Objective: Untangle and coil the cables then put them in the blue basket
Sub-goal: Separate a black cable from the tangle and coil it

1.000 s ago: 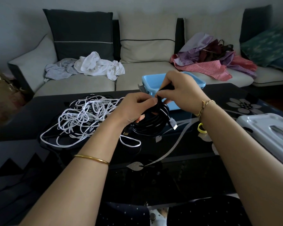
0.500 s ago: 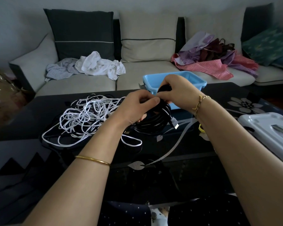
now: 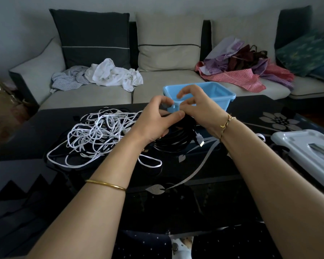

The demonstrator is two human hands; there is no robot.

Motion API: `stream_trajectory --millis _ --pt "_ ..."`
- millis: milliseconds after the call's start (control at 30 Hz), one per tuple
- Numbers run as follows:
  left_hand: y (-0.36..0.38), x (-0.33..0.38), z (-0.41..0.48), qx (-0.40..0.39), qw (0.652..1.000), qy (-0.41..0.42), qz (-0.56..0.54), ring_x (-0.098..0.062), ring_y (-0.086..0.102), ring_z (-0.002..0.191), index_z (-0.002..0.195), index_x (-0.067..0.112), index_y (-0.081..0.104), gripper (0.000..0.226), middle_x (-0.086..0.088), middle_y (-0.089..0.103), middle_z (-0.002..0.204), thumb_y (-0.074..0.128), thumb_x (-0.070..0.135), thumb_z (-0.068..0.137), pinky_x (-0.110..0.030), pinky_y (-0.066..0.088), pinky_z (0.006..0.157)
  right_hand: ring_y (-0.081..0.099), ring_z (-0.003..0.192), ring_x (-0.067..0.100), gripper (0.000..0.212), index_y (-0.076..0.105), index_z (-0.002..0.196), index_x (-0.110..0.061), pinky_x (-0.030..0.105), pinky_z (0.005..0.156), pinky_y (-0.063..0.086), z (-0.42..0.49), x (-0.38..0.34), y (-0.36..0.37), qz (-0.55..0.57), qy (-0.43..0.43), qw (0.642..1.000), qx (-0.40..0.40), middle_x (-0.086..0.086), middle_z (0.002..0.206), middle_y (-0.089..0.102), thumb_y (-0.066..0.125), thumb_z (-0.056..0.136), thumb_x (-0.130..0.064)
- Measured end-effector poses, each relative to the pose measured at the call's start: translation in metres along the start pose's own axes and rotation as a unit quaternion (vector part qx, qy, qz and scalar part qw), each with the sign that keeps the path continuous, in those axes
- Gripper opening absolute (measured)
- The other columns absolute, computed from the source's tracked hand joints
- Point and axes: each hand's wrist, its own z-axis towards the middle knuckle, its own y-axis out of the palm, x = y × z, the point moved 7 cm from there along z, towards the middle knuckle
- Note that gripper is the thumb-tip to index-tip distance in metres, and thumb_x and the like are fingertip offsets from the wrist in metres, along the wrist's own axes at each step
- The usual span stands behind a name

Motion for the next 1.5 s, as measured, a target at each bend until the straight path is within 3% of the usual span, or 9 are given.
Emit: stream_trajectory --millis 133,300,367,500,767,1000,1200,1333,1500 --pt "0.003 0.007 0.0 -0.001 1.0 0.011 -0.005 -0.021 0.046 0.05 0.109 0.016 0.049 0.03 -0.021 0.061 0.077 0.068 0.022 0.087 -0.029 0.036 0.049 0.044 0.052 0.001 0.029 0.052 0.065 -0.017 0.016 0.052 0.037 0.002 -0.005 -0.001 -0.036 -0.02 0.999 0.019 -0.005 0.061 0.048 0.044 0.079 0.007" --pt "0.006 0.008 -0.001 -0.012 1.0 0.001 -0.007 -0.016 0.043 0.046 0.106 0.013 0.048 0.038 -0.033 0.066 0.088 0.074 0.023 0.081 -0.024 0.033 0.042 0.045 0.06 0.01 0.03 0.05 0.058 -0.017 0.028 0.062 0.04 0.005 -0.003 -0.003 -0.047 -0.022 0.998 0.037 -0.003 0.063 0.05 0.046 0.079 0.004" --pt "0.007 0.006 -0.001 -0.026 0.999 -0.008 0.021 -0.01 0.043 0.041 0.107 0.014 0.047 0.046 -0.026 0.066 0.079 0.079 0.02 0.075 -0.02 0.033 0.039 0.046 0.061 0.008 0.03 0.05 0.057 -0.017 0.027 0.063 0.04 0.007 -0.002 -0.004 -0.052 -0.021 0.997 0.048 -0.004 0.064 0.051 0.047 0.079 0.002" --pt "0.007 0.003 0.002 -0.025 0.996 -0.016 0.088 0.002 0.046 0.036 0.107 0.015 0.052 0.047 0.002 0.058 0.065 0.082 0.017 0.071 -0.014 0.033 0.039 0.044 0.063 0.006 0.028 0.05 0.062 -0.017 0.021 0.06 0.036 0.008 0.005 -0.003 -0.033 -0.007 0.998 0.057 -0.005 0.066 0.05 0.045 0.079 0.005" --pt "0.014 0.005 0.002 -0.059 0.994 -0.001 0.098 -0.009 0.041 0.035 0.1 0.01 0.056 0.027 -0.014 0.053 0.062 0.074 0.013 0.079 -0.021 0.034 0.038 0.04 0.066 0.01 0.026 0.041 0.066 -0.019 0.024 0.061 0.033 0.01 0.013 -0.004 -0.053 0.017 0.995 0.084 -0.005 0.068 0.045 0.039 0.082 0.002" --pt "0.014 0.005 0.004 -0.059 0.995 -0.007 0.082 -0.009 0.044 0.036 0.09 0.015 0.058 0.02 -0.005 0.053 0.061 0.075 0.012 0.079 -0.021 0.036 0.039 0.039 0.065 0.008 0.026 0.04 0.066 -0.02 0.022 0.06 0.032 0.011 0.015 -0.005 -0.067 0.03 0.993 0.092 -0.006 0.069 0.044 0.039 0.084 -0.001" --pt "0.008 -0.004 0.005 -0.029 0.999 -0.036 0.011 -0.009 0.041 0.036 0.079 0.016 0.057 0.019 0.003 0.055 0.052 0.073 0.006 0.08 -0.022 0.034 0.038 0.051 0.08 0.019 0.021 0.047 0.073 -0.02 0.029 0.069 0.041 0.008 0.017 -0.013 -0.055 0.04 0.988 0.138 -0.006 0.074 0.051 0.042 0.084 -0.003" --pt "-0.008 -0.016 0.007 0.028 0.993 -0.084 -0.074 -0.01 0.042 0.038 0.078 0.013 0.057 0.017 0.005 0.058 0.048 0.072 0.007 0.081 -0.025 0.036 0.04 0.055 0.082 0.017 0.026 0.051 0.075 -0.021 0.029 0.074 0.044 -0.013 -0.001 -0.027 -0.051 -0.057 0.975 0.209 -0.008 0.078 0.057 0.044 0.074 0.005" --pt "-0.013 -0.024 0.006 0.048 0.983 -0.127 -0.127 -0.009 0.042 0.035 0.086 0.007 0.056 0.013 0.004 0.058 0.047 0.069 0.007 0.084 -0.02 0.035 0.037 0.045 0.094 0.018 0.025 0.06 0.088 -0.019 0.029 0.08 0.04 -0.023 -0.01 0.003 -0.251 -0.164 0.951 0.076 -0.012 0.09 0.046 0.057 0.066 -0.007"
